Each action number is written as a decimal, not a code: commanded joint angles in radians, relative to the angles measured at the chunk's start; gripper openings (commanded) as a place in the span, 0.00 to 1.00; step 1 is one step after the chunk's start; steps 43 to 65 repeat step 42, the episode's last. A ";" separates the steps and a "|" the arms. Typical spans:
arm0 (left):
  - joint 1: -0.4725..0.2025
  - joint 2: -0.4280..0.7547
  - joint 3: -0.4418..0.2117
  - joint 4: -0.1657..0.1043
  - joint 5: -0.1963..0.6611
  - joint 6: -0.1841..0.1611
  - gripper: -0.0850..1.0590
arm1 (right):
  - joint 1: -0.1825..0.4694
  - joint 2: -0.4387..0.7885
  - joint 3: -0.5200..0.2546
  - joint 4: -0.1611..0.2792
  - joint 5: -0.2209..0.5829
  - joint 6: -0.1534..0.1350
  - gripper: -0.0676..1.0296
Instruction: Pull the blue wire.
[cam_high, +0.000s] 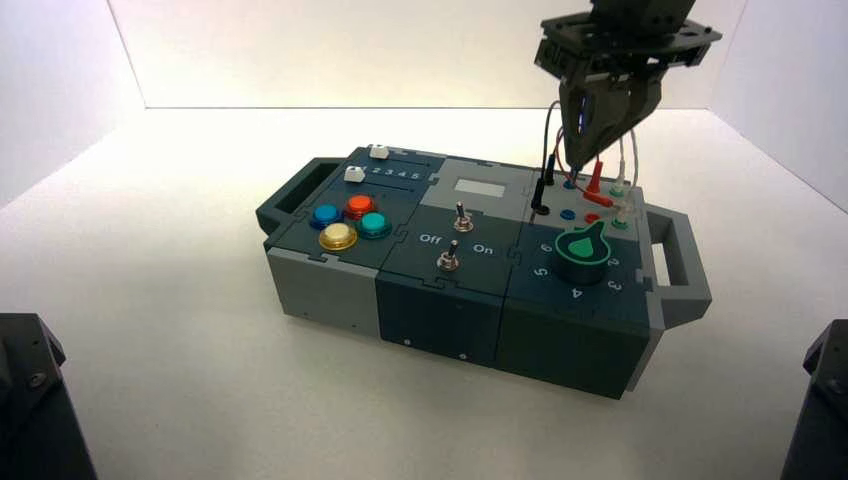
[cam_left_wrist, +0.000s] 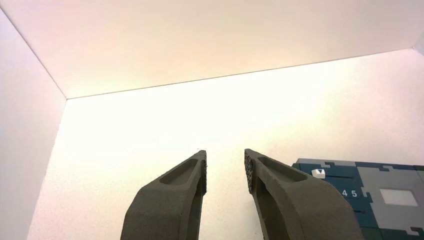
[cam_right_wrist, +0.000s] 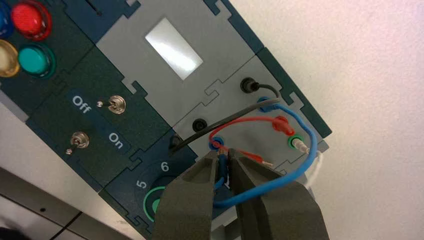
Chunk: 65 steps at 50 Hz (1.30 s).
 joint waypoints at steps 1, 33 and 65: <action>-0.002 -0.005 -0.017 0.003 -0.011 0.002 0.45 | 0.002 -0.041 0.006 -0.002 -0.006 -0.003 0.04; 0.003 -0.003 -0.023 0.006 -0.018 0.006 0.45 | 0.003 -0.184 -0.025 0.052 0.153 -0.005 0.70; 0.003 -0.002 -0.023 0.006 -0.018 0.006 0.45 | 0.003 -0.184 -0.025 0.052 0.183 -0.005 0.70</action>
